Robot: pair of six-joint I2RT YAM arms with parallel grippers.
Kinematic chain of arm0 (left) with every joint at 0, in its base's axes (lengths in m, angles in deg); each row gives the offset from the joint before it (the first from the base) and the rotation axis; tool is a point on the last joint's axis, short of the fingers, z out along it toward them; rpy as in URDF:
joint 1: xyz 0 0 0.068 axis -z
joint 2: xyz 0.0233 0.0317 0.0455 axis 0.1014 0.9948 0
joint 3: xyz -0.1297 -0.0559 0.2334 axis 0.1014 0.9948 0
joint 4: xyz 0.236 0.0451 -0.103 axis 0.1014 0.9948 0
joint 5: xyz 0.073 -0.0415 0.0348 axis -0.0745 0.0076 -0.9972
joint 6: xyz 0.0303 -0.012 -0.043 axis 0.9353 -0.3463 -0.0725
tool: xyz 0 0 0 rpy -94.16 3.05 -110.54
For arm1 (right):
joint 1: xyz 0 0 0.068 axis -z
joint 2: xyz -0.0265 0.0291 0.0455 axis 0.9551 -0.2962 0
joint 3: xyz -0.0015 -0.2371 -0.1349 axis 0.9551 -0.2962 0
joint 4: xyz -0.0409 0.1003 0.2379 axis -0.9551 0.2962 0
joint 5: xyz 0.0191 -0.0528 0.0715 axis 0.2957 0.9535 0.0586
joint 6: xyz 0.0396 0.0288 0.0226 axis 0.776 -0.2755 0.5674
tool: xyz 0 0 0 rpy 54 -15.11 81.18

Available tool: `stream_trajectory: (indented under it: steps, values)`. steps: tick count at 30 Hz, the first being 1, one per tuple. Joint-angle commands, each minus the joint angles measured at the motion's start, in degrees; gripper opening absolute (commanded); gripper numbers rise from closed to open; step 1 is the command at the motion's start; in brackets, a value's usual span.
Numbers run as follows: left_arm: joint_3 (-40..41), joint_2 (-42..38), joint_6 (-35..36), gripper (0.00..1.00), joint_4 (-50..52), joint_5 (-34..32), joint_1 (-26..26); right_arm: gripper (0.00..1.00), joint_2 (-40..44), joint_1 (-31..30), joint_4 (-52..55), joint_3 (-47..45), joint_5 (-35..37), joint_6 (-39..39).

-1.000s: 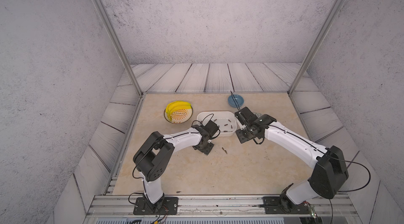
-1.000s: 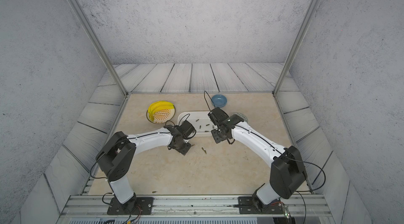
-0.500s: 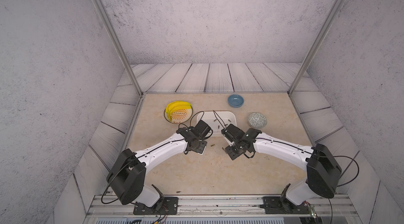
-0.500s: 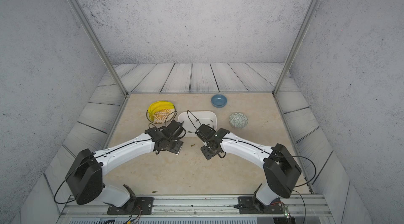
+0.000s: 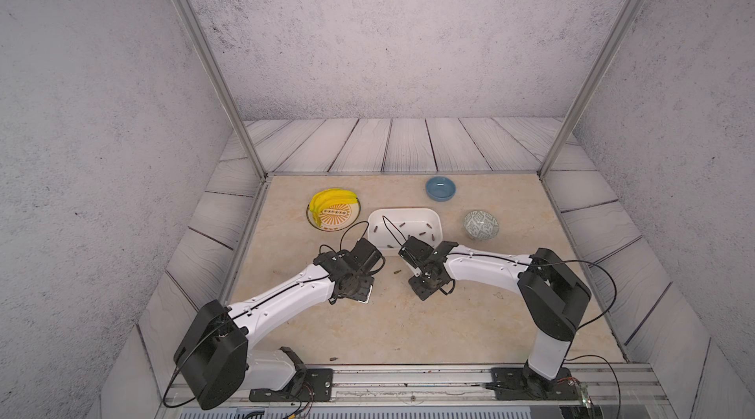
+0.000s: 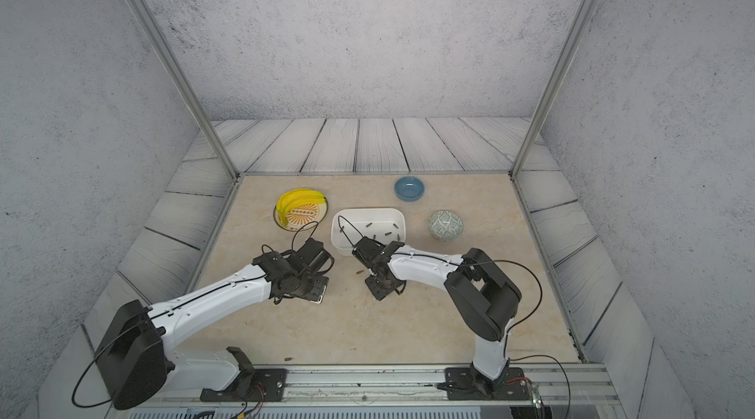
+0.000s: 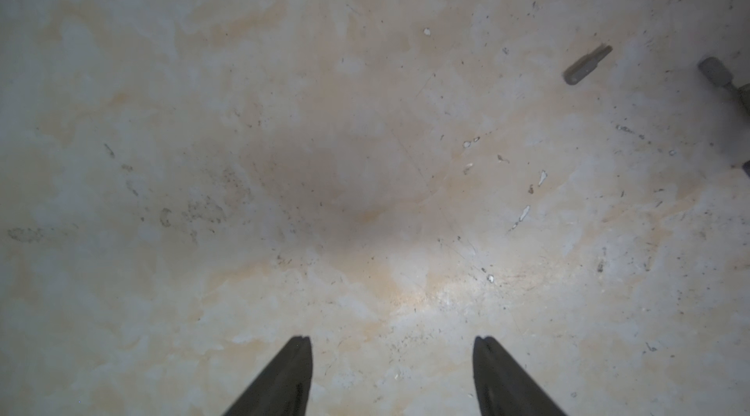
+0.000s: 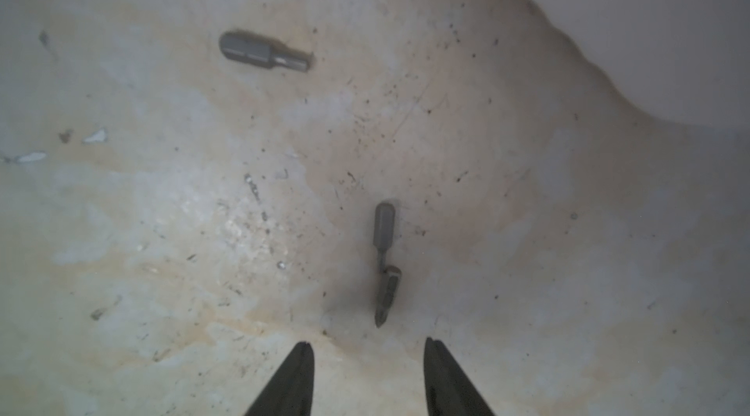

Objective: Put the bit on the desktop into the storage box
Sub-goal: Pick up the screwdriver bit from the center of the board.

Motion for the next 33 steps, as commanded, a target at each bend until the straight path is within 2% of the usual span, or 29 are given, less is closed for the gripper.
stream_trajectory:
  steps: [1,13,33]
  values:
    - [1.9,-1.3,-1.5,0.68,1.9,-0.3,-0.3,0.48,0.0,0.9,-0.2,1.5,0.9,-0.5]
    - [2.6,-1.5,-1.5,0.68,1.9,0.0,-0.3,0.36,-3.2,3.8,-0.2,3.1,-0.7,-2.2]
    - [2.6,-1.8,-1.6,0.68,2.1,-0.2,-0.4,0.36,-0.9,3.1,0.2,2.5,-1.4,-1.6]
